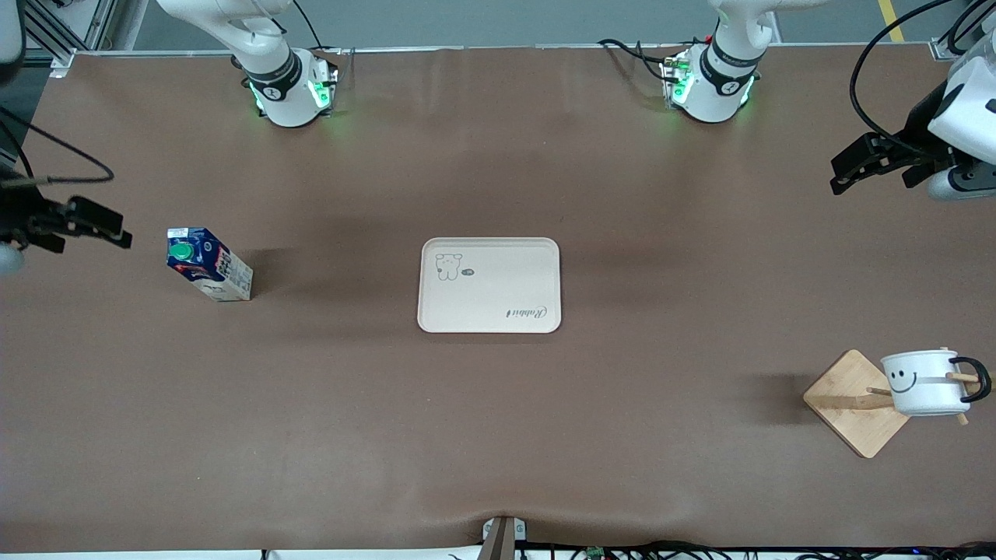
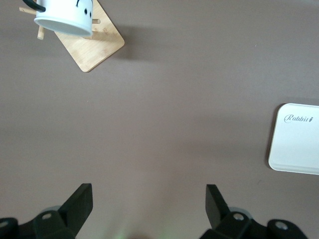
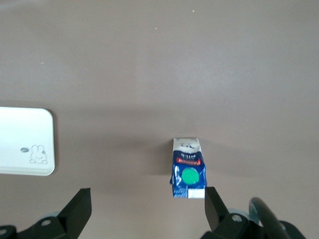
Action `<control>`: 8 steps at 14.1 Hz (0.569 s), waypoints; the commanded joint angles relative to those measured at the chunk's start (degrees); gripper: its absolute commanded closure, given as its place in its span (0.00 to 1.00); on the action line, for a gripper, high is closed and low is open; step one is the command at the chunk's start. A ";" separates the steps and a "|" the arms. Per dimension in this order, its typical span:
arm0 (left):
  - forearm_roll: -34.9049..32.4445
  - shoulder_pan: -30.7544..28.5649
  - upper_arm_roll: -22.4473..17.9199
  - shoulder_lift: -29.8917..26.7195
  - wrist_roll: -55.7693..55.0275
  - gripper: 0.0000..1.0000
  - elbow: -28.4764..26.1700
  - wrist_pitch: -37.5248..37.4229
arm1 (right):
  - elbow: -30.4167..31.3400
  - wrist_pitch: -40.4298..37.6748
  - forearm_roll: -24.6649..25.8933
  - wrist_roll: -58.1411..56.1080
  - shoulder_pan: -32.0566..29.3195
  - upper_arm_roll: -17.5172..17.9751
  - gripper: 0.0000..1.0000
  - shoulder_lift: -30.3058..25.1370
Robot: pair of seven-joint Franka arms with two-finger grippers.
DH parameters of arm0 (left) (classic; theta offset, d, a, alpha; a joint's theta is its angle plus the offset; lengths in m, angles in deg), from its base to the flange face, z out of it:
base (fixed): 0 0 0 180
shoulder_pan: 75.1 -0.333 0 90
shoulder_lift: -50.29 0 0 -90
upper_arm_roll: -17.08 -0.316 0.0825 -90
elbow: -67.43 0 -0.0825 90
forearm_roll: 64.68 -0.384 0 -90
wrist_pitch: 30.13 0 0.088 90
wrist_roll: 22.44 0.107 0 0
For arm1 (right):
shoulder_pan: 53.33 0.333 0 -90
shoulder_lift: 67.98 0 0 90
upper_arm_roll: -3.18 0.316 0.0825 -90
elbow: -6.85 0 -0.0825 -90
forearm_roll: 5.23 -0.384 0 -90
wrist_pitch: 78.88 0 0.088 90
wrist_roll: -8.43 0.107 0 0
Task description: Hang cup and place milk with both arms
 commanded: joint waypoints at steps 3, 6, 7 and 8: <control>0.78 0.06 -0.07 -1.41 0.96 0.00 -0.82 -0.42 | 6.30 0.43 1.96 -0.27 0.95 -0.05 0.00 -7.50; 0.78 0.06 -0.07 -1.41 1.04 0.00 -0.73 -0.42 | 9.90 0.78 1.96 -0.36 0.86 -0.05 0.00 -10.84; 0.78 0.06 -0.07 -1.32 1.05 0.00 -0.65 -0.50 | 10.60 0.78 1.96 -0.36 0.86 -0.05 0.00 -11.55; 0.69 0.15 -0.07 -1.23 1.05 0.00 -0.56 -0.50 | 10.61 0.61 1.96 -0.27 0.77 -0.05 0.00 -11.73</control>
